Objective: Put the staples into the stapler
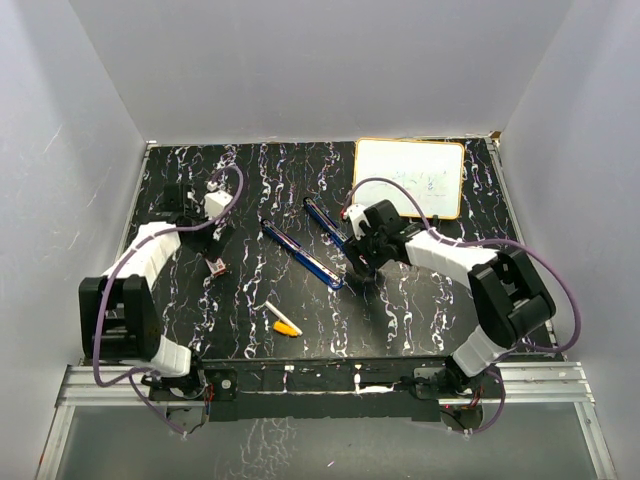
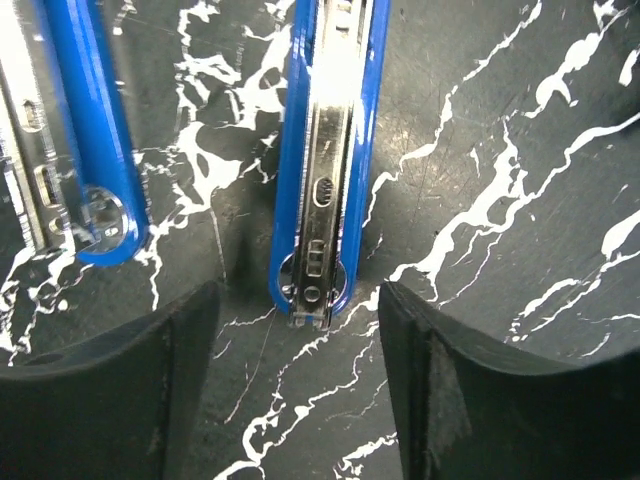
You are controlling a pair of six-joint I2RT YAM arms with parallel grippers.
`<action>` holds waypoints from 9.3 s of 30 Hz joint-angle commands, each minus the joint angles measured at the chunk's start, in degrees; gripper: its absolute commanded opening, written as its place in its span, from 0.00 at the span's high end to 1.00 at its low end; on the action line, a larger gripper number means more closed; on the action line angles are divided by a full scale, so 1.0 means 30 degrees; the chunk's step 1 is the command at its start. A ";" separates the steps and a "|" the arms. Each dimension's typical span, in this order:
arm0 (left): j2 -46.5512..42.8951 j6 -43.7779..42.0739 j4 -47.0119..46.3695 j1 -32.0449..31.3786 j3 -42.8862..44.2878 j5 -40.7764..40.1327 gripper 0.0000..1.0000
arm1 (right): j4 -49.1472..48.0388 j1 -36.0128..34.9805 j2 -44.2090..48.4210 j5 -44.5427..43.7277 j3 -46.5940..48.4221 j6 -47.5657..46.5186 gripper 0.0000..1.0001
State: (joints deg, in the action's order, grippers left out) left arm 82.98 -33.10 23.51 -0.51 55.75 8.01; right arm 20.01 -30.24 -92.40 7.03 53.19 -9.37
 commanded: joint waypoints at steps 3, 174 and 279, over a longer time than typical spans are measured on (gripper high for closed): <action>0.2462 -0.0923 0.2239 0.1236 0.1512 0.3841 0.03 | -0.0362 -0.0005 0.2407 0.1736 0.1178 -0.1708 0.27; -0.0499 -0.7298 -0.0642 -0.9295 -0.2382 0.7921 0.19 | -0.2861 0.1846 0.5840 0.9934 -0.1006 -0.4815 0.15; 0.7526 1.2653 -0.4322 -0.2536 -0.3135 2.1864 0.55 | -0.9233 -0.7953 -0.5731 0.2103 0.1814 -0.3143 0.55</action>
State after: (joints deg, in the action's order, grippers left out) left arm 104.68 5.08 9.23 -6.68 44.88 66.43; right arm -7.92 -54.00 -107.00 14.57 56.90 -18.28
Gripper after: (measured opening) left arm 0.449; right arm 0.457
